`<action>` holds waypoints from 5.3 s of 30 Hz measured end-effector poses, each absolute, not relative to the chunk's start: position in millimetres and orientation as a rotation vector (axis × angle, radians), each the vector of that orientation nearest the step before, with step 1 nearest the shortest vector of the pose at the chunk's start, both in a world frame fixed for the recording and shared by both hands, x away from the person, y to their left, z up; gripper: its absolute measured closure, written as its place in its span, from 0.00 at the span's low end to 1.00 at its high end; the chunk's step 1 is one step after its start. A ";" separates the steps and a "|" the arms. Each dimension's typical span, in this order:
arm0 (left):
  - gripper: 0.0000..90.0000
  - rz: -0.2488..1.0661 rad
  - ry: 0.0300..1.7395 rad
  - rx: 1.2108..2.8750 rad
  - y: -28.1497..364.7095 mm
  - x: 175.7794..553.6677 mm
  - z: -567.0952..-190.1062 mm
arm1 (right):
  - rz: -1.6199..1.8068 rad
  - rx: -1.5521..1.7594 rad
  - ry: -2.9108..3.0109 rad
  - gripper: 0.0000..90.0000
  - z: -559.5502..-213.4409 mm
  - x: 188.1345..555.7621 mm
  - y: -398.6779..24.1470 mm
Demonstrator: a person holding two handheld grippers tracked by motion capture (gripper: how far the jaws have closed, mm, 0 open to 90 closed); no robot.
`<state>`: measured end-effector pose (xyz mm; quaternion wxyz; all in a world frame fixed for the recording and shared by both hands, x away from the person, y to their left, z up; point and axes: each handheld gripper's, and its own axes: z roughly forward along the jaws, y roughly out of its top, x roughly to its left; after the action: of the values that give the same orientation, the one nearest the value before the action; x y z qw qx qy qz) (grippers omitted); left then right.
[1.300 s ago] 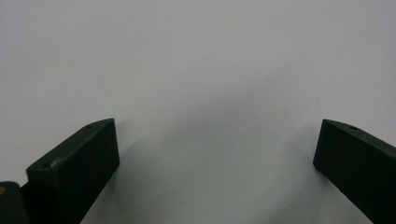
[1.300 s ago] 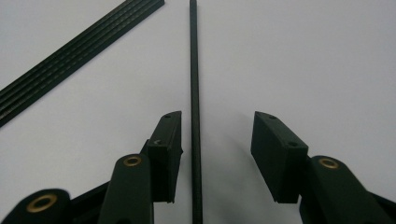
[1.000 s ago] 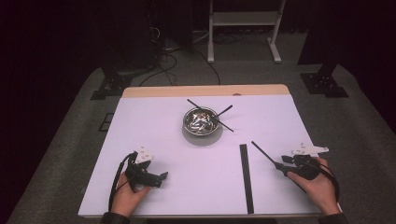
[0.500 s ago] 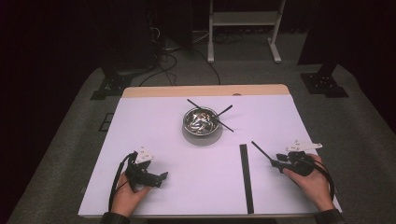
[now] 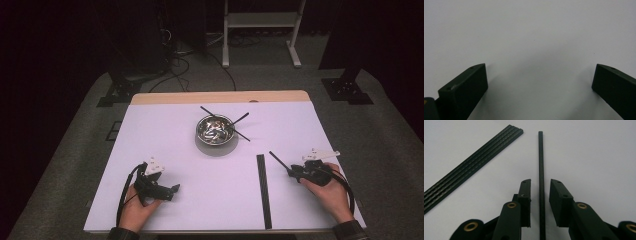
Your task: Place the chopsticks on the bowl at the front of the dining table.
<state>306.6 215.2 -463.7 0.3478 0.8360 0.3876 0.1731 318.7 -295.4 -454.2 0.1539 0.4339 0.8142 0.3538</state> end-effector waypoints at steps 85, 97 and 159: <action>0.00 0.449 1.005 2.168 215.2 306.6 -463.7 | 1.129 1.121 2.372 0.95 -419.4 327.8 -265.5; 0.00 0.449 1.005 2.167 215.2 306.6 -463.7 | 1.145 1.064 2.409 0.95 -414.3 332.5 -245.2; 0.00 0.453 1.003 2.164 215.2 306.7 -463.9 | 1.237 0.874 2.477 0.95 -361.2 398.6 -138.5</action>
<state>306.7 215.2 -463.9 0.3494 0.8352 0.3871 0.1748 398.6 -138.5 -361.2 0.1191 0.2990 0.8471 0.4230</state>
